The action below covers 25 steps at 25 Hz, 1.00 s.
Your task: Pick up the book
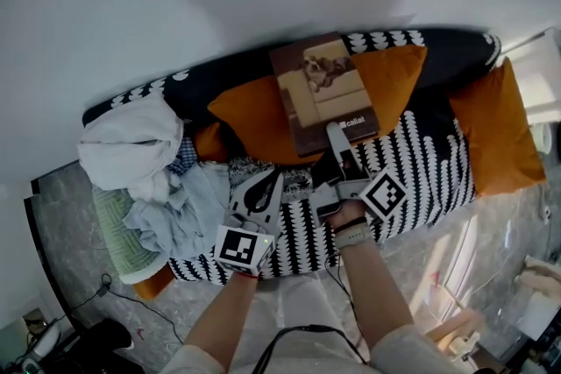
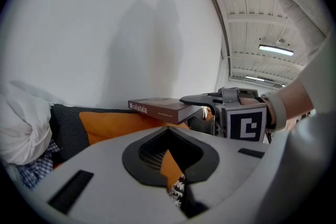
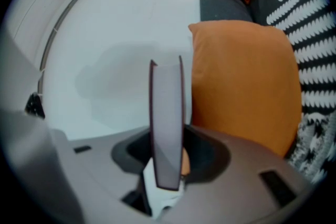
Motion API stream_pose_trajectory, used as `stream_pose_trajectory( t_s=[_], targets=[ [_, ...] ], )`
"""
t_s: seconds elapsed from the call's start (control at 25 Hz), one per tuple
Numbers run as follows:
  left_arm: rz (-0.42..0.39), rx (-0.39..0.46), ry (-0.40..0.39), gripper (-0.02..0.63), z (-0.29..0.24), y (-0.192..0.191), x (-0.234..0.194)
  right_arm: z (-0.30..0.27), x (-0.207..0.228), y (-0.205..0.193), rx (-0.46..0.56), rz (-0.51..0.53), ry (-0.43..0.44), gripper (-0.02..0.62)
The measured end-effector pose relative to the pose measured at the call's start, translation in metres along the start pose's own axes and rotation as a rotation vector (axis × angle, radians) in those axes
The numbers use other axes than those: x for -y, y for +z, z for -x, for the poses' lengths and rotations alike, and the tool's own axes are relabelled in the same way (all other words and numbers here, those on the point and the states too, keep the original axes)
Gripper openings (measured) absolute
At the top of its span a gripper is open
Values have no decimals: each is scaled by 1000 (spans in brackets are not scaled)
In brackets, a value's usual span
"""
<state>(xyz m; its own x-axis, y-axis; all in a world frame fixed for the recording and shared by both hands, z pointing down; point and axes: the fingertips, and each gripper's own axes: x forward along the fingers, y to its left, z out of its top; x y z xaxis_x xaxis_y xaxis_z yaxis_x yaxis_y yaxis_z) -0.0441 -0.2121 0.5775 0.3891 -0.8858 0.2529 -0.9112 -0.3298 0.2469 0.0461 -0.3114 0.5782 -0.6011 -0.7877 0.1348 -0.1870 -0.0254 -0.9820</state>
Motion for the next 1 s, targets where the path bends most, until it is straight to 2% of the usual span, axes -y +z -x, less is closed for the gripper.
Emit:
stream_pose_trajectory(
  t_s=[1.0],
  targets=[
    [-36, 52, -38, 22, 21, 34, 29, 46, -38, -4, 3, -18, 55, 167]
  ],
)
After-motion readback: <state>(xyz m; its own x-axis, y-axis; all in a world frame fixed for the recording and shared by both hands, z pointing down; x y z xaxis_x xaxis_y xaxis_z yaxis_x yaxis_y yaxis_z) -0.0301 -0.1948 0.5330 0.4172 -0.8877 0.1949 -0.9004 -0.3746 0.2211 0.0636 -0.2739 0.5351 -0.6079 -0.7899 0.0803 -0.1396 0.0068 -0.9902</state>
